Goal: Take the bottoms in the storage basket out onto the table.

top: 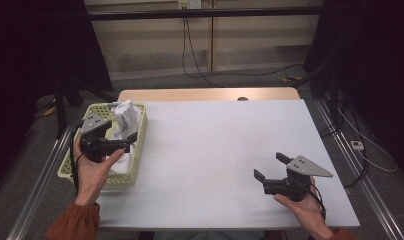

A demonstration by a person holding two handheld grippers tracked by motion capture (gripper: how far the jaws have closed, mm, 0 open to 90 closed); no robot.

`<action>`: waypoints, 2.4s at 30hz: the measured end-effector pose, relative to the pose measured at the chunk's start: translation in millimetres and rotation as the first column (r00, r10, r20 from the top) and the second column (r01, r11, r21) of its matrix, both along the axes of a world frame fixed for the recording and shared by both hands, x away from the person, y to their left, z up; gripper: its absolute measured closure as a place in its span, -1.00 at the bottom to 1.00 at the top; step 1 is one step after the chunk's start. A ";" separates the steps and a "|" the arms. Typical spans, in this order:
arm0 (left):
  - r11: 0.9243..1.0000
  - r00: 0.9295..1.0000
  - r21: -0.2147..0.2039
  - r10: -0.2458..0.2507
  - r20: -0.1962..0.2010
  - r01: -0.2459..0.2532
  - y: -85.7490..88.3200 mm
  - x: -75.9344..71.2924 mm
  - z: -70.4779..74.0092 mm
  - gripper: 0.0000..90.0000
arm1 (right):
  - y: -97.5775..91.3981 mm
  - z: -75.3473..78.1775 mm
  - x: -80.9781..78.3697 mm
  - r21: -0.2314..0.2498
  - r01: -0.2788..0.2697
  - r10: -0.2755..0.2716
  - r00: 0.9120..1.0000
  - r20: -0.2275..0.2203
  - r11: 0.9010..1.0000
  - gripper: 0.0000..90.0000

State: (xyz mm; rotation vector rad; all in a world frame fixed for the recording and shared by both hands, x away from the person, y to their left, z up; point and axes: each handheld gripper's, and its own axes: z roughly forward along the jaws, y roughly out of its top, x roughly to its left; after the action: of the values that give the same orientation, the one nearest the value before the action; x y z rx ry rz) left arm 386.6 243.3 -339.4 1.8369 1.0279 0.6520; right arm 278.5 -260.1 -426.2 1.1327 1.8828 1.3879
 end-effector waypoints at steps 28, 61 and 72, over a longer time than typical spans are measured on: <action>0.998 0.995 -0.003 0.069 -0.077 -0.070 4.4 46.2 -17.4 -0.90 | 0.9 -0.8 1.3 -0.009 -0.010 0.010 1.000 -0.004 1.000 -0.91; 0.968 0.948 0.176 0.216 -0.235 -0.177 16.2 103.7 -60.1 -0.75 | 0.9 -1.5 1.7 -0.011 -0.015 0.015 1.000 -0.012 1.000 -0.91; 0.945 0.899 0.277 0.269 -0.345 -0.176 26.9 111.0 -75.2 -0.67 | 0.1 -1.5 1.4 -0.008 -0.011 0.011 1.000 -0.012 1.000 -0.91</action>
State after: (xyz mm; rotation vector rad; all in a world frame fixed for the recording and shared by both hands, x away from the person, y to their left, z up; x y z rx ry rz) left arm 497.7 270.3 -414.6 2.1280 1.4888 0.5865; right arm 279.9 -259.9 -427.6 1.1309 1.9047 1.3808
